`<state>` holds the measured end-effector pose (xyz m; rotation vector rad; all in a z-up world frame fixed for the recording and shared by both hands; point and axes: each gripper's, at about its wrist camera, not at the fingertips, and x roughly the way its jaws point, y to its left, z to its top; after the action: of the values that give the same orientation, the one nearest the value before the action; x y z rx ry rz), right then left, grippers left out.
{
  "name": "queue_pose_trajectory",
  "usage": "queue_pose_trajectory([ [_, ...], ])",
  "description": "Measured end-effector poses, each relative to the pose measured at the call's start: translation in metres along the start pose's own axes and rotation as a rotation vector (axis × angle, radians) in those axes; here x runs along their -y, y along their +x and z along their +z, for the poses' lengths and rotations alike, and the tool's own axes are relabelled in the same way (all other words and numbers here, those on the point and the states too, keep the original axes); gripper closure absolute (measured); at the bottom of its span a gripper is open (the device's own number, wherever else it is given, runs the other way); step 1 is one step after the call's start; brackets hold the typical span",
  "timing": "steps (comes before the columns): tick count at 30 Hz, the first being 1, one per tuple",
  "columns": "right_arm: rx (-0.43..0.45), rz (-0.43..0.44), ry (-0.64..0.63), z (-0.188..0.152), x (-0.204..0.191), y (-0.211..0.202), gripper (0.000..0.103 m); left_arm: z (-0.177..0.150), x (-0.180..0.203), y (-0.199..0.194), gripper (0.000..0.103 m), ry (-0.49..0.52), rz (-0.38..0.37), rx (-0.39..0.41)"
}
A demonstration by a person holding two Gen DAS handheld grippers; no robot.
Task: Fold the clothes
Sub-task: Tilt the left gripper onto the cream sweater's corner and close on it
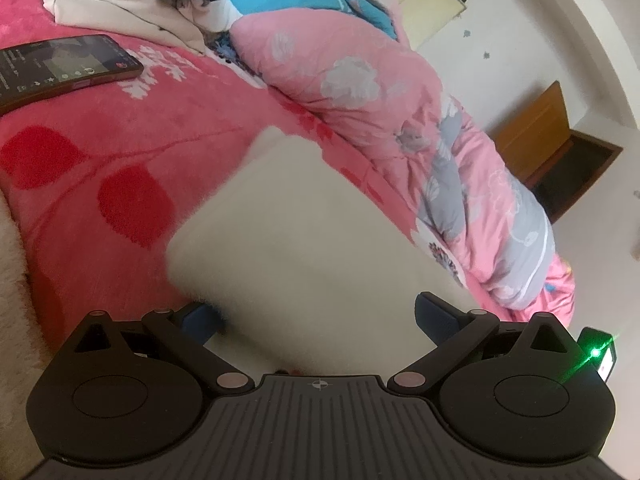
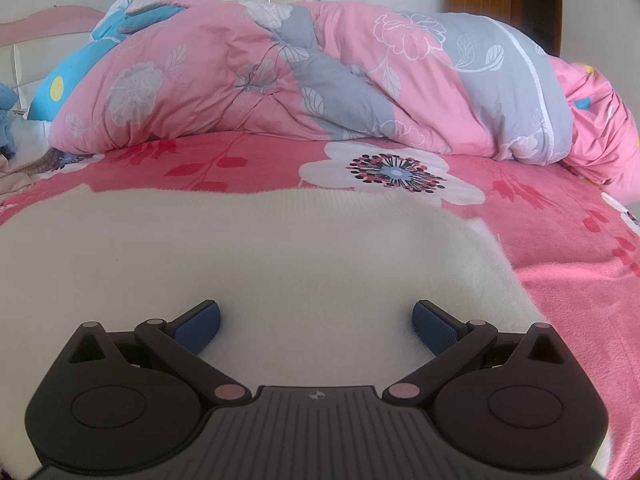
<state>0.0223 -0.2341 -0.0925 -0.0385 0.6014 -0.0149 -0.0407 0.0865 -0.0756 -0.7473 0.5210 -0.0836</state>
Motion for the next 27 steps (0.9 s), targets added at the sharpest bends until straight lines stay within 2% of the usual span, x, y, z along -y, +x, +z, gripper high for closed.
queue_pose_trajectory([
  [20, -0.002, -0.024, -0.004, 0.000, -0.004, 0.002, 0.000, 0.010, -0.008, 0.017, 0.000, -0.057, -0.058, 0.052],
  [27, 0.001, -0.026, -0.005, -0.001, -0.003, 0.002, 0.000, 0.011, -0.009, 0.014, 0.001, -0.052, -0.118, 0.070],
])
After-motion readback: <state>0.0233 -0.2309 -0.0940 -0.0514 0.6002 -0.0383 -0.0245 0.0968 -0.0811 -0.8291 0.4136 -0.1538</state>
